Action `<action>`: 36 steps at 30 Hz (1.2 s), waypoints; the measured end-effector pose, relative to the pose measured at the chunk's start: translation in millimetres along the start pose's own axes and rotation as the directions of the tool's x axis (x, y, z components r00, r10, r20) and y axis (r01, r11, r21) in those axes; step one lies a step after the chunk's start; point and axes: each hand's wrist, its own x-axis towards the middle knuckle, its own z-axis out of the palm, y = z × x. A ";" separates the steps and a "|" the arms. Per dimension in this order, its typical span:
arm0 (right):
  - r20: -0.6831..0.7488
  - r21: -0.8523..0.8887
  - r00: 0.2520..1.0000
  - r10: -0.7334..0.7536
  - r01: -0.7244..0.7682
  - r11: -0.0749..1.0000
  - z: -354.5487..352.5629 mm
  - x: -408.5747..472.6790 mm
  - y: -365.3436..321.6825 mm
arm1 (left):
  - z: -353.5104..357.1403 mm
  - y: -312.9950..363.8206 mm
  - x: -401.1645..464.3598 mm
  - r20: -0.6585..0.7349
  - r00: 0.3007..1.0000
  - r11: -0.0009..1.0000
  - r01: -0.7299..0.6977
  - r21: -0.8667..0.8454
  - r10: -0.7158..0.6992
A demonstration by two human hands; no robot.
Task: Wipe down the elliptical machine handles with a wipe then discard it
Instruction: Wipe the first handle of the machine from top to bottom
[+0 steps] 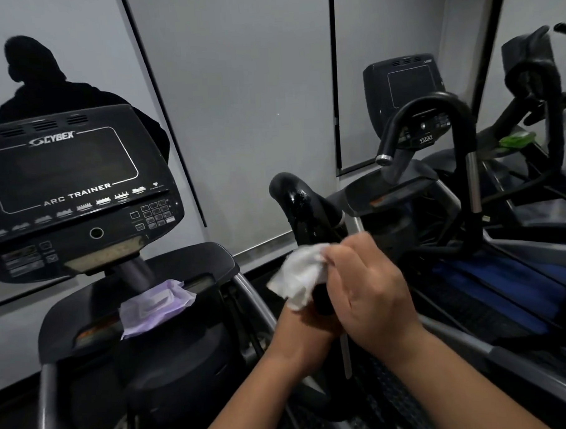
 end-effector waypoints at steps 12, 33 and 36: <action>0.015 0.029 0.999 0.029 -0.029 0.999 -3.6 0.9 -2.6 | 8.6 1.9 1.7 -0.076 0.992 0.988 -0.086 0.131 0.096; -0.053 0.065 0.996 0.073 -0.069 0.996 21.8 60.2 -1.2 | -12.7 -3.7 21.8 -0.078 0.985 0.986 0.150 -0.074 -0.156; 0.022 0.018 1.000 0.023 -0.023 1.000 21.8 29.8 -0.3 | -15.8 -0.7 20.9 -0.035 0.986 0.983 0.159 -0.095 -0.163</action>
